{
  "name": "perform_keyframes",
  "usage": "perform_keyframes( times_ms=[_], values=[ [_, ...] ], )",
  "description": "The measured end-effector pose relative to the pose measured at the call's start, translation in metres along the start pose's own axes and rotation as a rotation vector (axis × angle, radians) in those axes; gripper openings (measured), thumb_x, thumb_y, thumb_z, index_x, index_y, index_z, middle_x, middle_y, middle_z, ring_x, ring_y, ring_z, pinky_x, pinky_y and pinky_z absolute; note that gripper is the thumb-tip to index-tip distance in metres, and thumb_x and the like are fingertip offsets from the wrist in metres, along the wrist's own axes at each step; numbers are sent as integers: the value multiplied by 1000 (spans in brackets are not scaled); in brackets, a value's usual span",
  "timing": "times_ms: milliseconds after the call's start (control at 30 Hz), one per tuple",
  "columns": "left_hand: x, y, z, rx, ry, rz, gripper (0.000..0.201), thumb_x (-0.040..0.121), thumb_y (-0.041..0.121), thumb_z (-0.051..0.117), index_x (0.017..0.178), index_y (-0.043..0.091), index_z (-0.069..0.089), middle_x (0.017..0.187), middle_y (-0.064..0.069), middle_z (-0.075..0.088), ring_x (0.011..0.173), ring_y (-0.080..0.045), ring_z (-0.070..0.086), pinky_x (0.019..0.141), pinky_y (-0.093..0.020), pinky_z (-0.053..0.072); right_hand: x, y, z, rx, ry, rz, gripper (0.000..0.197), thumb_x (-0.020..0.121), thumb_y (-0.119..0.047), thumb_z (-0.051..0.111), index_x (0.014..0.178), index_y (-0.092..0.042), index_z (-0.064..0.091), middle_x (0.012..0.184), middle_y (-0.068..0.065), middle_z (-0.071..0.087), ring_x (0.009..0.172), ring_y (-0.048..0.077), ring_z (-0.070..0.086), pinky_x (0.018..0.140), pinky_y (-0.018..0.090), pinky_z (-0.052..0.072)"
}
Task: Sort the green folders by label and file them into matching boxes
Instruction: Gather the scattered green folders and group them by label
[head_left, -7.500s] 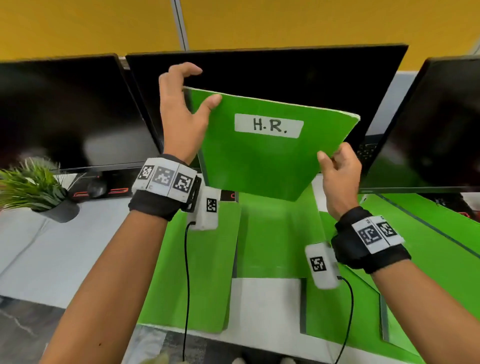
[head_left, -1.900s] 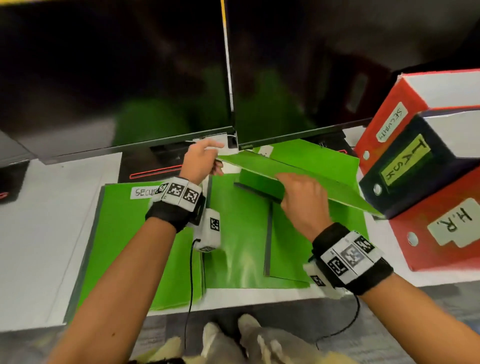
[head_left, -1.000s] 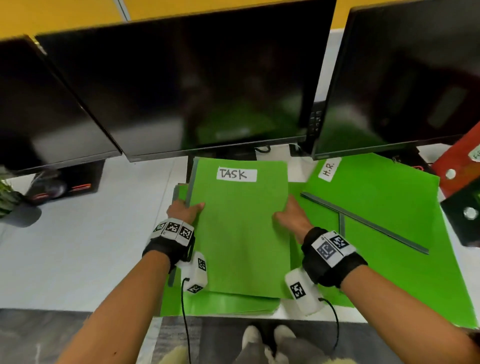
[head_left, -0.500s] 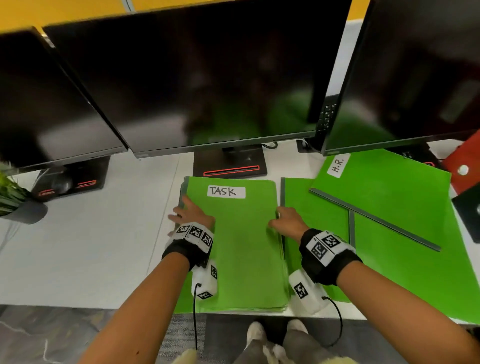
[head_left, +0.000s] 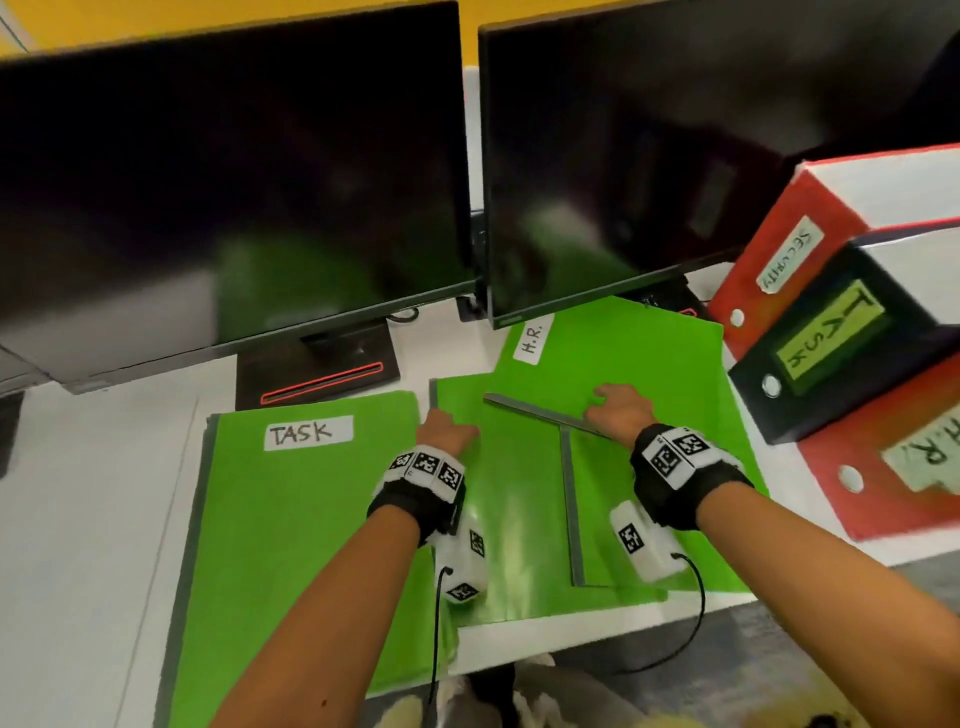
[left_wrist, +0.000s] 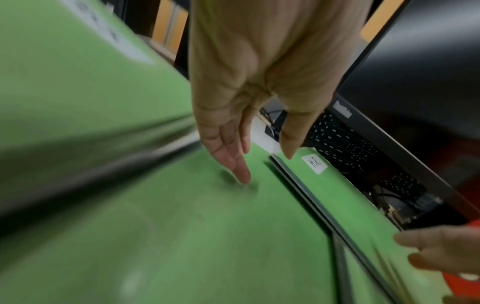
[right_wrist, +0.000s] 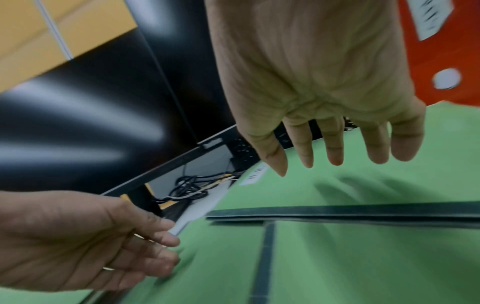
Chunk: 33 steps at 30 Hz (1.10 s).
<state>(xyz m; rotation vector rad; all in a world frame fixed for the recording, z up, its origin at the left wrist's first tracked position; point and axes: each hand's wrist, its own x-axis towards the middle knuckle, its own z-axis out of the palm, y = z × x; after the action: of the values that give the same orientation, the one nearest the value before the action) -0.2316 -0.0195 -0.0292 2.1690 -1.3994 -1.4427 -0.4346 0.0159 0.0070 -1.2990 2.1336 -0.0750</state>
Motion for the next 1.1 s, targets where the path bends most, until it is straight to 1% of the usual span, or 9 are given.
perform_keyframes(
  times_ms=[133,200,300,533,633,700,800,900,1100],
  values=[
    [12,19,44,-173,-150,-84,22,89,20,59,71,7,55,82,-11,60,64,-17,53,77,-30,48,1,29,-5,27,-98,-7,49,93,-17,47,139,-3,38,147,14,36,131,30,40,106,33,36],
    [13,31,64,-220,-195,-101,22,90,24,59,74,10,54,83,-10,59,64,-14,50,75,-32,47,1,41,-2,84,-128,-15,54,93,-16,48,144,-8,32,150,12,32,130,28,43,105,33,38],
    [14,44,84,-358,-168,-118,42,88,24,61,120,-3,54,102,-17,64,64,-14,50,58,-27,43,-1,48,4,147,-132,-49,54,93,-14,48,144,-11,32,150,10,34,131,27,43,109,36,36],
    [29,55,83,-642,-34,-140,49,95,3,44,141,-3,30,93,-22,59,55,-15,45,45,-22,48,4,56,-7,236,-99,-112,43,90,-8,51,133,-8,48,132,10,55,120,22,53,96,22,39],
    [28,49,64,-607,12,-111,33,95,-1,41,126,-10,43,67,-9,44,56,-15,45,40,-21,48,12,56,-13,228,-48,-103,40,90,-7,51,130,-6,50,130,14,55,118,26,53,96,27,41],
    [27,42,40,-507,80,-74,16,94,-3,38,84,-7,49,54,-10,43,46,-18,45,35,-24,42,19,57,-15,177,0,-62,44,89,-12,52,132,-9,48,135,13,51,123,28,49,102,31,38],
    [26,32,2,-364,133,17,23,95,3,38,76,8,49,74,-12,56,64,-27,55,62,-32,48,24,56,-12,102,55,56,55,86,-27,57,137,-14,41,140,15,44,130,31,40,107,34,30],
    [15,16,-34,-248,162,84,32,97,10,38,121,-5,52,126,-27,54,115,-39,54,99,-44,46,15,41,-3,233,14,82,64,87,-32,60,140,-10,33,144,15,41,133,31,37,110,35,28],
    [-17,-22,-94,-72,405,51,36,95,14,45,114,-13,59,119,-32,58,114,-41,55,93,-40,43,-21,-20,34,420,-38,-89,56,89,-16,58,138,-5,35,142,16,42,128,29,43,101,29,35]
  ],
)
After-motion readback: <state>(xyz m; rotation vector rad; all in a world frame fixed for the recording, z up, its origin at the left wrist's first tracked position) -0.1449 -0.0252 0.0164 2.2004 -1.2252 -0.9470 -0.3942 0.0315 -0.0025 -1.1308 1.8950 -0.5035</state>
